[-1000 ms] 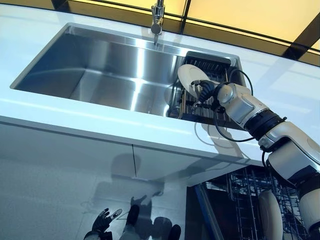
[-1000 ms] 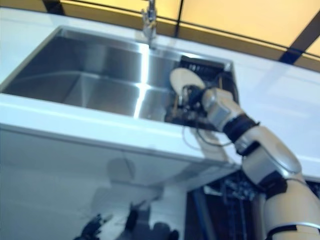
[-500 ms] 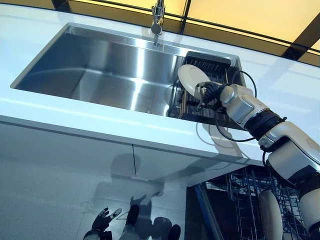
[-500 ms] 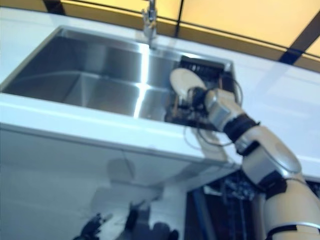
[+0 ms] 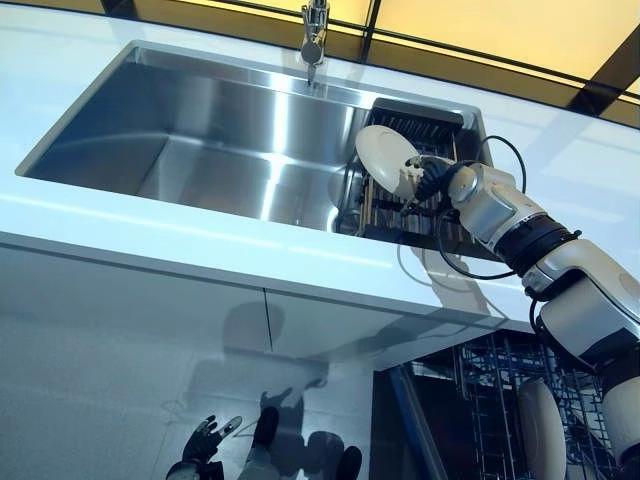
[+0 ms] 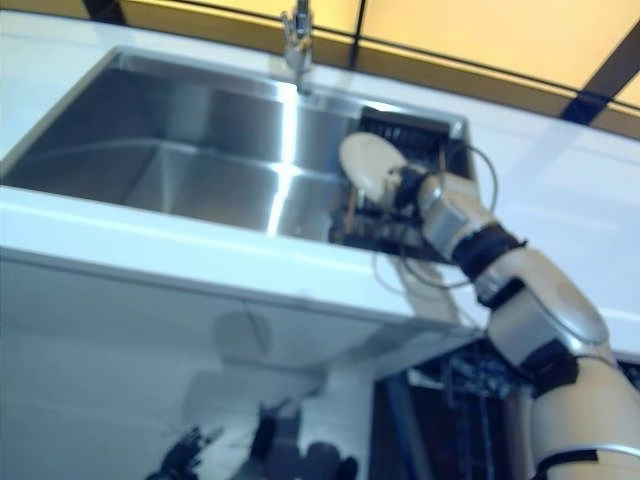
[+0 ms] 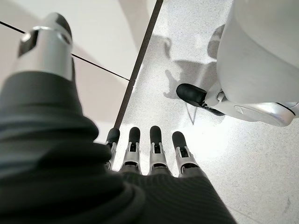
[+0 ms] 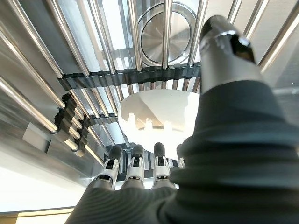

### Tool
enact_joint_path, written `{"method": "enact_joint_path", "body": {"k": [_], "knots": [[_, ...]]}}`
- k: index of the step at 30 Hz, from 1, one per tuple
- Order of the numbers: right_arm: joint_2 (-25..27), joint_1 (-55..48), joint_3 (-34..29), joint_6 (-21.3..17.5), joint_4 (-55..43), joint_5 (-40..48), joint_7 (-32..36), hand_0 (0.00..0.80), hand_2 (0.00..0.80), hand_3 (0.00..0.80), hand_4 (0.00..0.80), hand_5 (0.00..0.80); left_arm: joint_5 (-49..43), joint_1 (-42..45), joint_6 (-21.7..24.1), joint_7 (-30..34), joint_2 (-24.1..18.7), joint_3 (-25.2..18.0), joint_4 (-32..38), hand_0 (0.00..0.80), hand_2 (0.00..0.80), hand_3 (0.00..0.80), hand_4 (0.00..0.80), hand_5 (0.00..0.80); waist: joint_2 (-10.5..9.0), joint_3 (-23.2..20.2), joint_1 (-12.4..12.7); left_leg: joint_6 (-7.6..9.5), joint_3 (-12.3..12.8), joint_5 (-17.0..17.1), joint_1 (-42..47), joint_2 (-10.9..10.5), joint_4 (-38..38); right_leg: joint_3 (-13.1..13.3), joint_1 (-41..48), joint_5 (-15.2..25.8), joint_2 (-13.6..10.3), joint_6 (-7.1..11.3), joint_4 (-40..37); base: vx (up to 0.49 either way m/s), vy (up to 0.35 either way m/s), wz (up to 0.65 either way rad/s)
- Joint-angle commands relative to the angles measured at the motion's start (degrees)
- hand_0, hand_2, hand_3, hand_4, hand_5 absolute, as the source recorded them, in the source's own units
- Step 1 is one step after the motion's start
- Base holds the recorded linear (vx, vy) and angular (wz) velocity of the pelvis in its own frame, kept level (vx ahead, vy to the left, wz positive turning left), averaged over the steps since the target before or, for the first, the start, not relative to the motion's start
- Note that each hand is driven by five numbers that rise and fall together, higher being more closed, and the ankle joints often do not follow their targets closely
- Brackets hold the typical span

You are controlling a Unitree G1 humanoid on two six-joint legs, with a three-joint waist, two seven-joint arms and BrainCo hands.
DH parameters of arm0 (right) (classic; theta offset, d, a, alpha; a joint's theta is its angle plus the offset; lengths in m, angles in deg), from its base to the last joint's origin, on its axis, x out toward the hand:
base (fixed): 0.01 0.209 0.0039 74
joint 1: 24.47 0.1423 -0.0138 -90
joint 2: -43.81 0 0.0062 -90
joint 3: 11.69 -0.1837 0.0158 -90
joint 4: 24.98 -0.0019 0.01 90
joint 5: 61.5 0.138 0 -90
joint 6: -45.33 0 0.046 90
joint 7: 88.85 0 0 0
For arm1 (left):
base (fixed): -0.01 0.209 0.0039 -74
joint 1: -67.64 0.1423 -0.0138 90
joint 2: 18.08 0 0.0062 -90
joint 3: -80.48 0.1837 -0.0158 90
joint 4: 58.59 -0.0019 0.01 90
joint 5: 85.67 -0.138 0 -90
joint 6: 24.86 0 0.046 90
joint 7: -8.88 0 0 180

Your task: Take plates into dishwasher

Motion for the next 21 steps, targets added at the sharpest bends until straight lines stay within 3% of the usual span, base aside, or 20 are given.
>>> {"method": "enact_joint_path", "body": {"k": [1, 13, 21], "knots": [[3.47, 7.65, 2.6, -0.46, 1.51, 0.65, -2.55, 0.0, 0.0, 0.0, 0.0, 0.0, 1.86, -0.83, 1.41, -0.73, -0.47, 0.69, 0.12, 0.0, 0.0, 0.0, 0.0, 0.0, -2.39, 0.02, 0.92, 1.76, 3.27, -2.93, 1.5, -2.27, -0.46, 1.07, -1.95, 4.71, -2.3, 2.94, -0.15, 0.0, 0.0, 0.0], [1.93, 7.22, 1.09, -0.28, 2.88, 1.93, -5.32, 0.0, 0.0, 0.0, 0.0, 0.0, 2.15, -0.59, 1.24, -0.77, -0.21, 0.85, 0.63, 0.0, 0.0, 0.0, 0.0, 0.0, -1.52, 1.21, 2.1, 1.89, 2.01, -2.57, 0.41, -2.75, -0.46, 0.21, -2.48, 4.65, -2.51, 2.76, -0.15, 0.0, 0.0, 0.0], [1.18, 7.8, -0.42, 1.79, 3.32, 3.76, -11.14, 0.0, 0.0, 0.0, 0.0, 0.0, 3.42, 0.02, 1.62, -0.16, -0.15, 1.16, 1.61, 0.0, 0.0, 0.0, 0.0, 0.0, -0.04, 3.09, 2.83, 2.03, 1.19, -2.15, -1.12, -3.13, -0.46, 0.13, -4.06, 4.89, -2.96, 2.71, 0.11, -0.012, 0.022, 0.04]]}}
